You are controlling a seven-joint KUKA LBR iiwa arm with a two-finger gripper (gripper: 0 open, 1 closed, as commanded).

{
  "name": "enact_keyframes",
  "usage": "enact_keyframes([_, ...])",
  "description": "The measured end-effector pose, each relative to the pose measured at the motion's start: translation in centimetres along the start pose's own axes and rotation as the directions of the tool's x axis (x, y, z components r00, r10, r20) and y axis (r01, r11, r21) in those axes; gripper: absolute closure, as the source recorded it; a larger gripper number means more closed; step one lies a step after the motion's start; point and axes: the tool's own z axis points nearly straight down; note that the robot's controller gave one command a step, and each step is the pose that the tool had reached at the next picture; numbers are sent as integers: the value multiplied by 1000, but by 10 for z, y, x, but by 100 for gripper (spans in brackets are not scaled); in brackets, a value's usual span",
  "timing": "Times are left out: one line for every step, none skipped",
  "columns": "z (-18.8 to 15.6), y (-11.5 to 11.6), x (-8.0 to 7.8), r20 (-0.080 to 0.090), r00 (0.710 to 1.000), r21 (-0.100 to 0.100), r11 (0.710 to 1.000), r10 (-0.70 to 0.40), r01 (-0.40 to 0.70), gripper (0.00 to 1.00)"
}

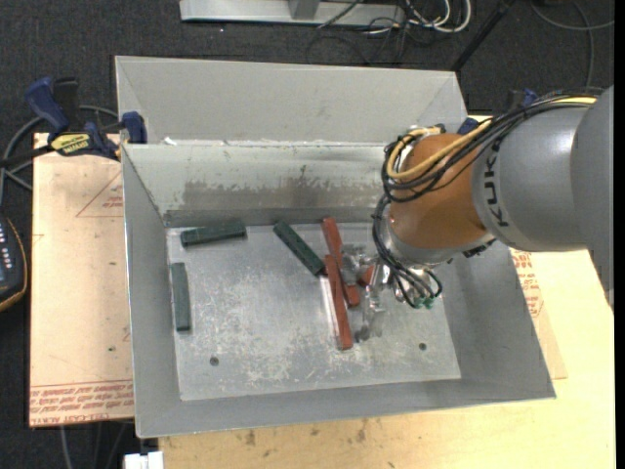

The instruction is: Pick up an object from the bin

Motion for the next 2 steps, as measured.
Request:
enact_keyframes([-1, 0, 0, -1, 1000, 0, 1000, 0, 0, 100])
enact_keyframes([0, 0, 0, 0, 1000, 0, 1000, 1, -1, 0])
